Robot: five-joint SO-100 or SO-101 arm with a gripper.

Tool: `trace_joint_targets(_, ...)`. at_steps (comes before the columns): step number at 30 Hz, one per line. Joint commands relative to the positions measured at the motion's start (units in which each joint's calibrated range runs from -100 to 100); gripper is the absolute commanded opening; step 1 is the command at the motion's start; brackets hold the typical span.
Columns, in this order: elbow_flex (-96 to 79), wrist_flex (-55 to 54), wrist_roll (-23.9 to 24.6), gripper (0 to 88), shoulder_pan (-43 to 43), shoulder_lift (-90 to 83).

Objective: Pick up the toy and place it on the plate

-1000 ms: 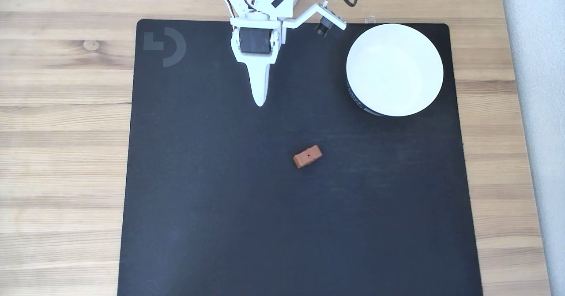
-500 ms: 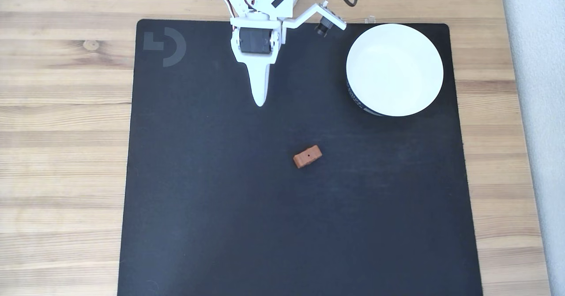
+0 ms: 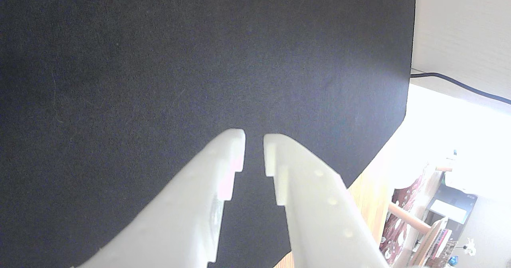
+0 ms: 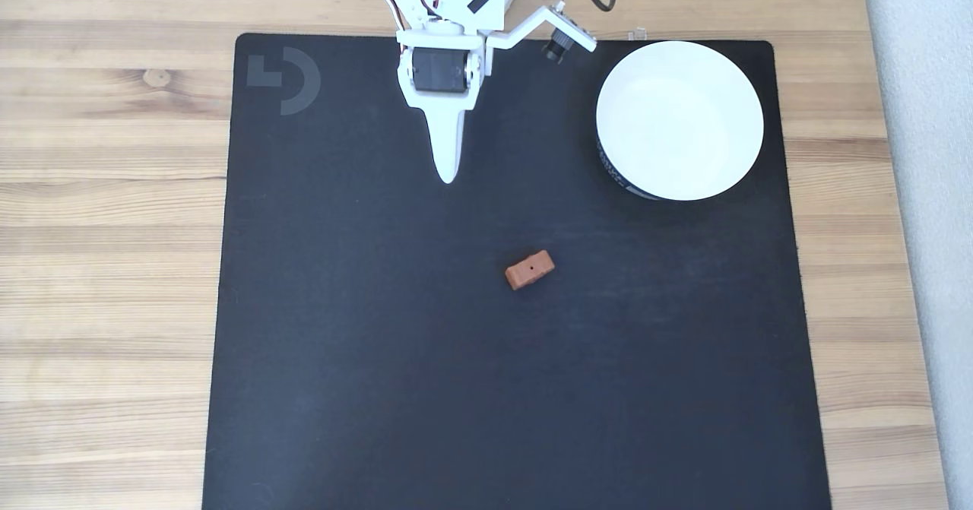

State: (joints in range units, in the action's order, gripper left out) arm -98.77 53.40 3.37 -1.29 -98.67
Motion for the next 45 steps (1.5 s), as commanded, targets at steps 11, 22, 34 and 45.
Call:
trace_joint_targets(11, -0.7, -0.3, 0.0, 2.3, 0.2, -0.7)
trace_joint_targets(22, -0.7, 0.3, 0.3, 2.3, -0.2, -0.7)
trace_joint_targets(34, -0.6, 0.4, 0.3, 2.3, -0.3, -0.8)
trace_joint_targets(45, -0.4, 0.4, 0.3, 2.3, 0.0, -0.7)
